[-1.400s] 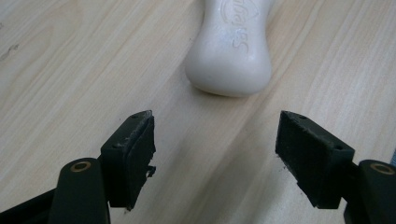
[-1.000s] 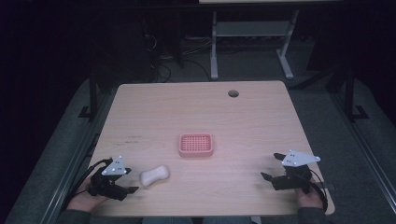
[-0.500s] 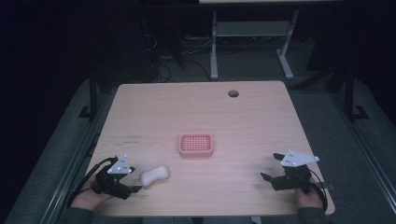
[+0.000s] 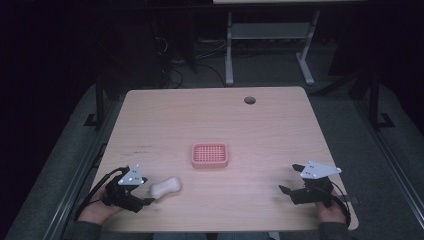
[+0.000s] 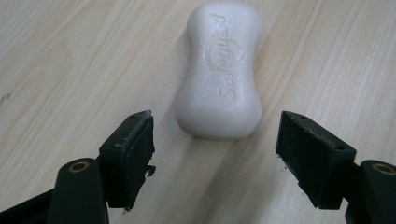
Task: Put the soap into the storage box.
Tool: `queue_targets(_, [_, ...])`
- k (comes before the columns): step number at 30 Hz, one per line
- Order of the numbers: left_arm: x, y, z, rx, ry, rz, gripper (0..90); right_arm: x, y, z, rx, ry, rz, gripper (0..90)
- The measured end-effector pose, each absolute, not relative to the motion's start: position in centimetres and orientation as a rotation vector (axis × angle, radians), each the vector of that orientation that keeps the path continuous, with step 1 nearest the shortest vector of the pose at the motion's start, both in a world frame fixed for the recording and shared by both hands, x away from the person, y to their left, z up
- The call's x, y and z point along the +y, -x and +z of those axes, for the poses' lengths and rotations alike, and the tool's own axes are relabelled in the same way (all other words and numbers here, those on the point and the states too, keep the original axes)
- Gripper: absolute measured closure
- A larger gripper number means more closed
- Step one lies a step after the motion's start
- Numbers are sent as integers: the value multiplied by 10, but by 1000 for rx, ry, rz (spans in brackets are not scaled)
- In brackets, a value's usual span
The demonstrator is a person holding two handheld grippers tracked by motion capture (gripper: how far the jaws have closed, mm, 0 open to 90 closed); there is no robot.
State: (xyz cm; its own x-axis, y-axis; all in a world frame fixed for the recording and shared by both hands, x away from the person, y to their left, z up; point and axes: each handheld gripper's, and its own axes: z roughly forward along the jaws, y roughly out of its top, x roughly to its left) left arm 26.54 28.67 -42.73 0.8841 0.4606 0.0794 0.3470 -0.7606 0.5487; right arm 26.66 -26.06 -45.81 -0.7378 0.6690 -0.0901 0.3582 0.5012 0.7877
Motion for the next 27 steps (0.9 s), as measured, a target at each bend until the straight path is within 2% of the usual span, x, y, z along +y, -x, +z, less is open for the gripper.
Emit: queue_targets(27, [267, -278, -424, 530, -2538, 268, 269, -259, -267, -459, 2373, -848, 1101, 136])
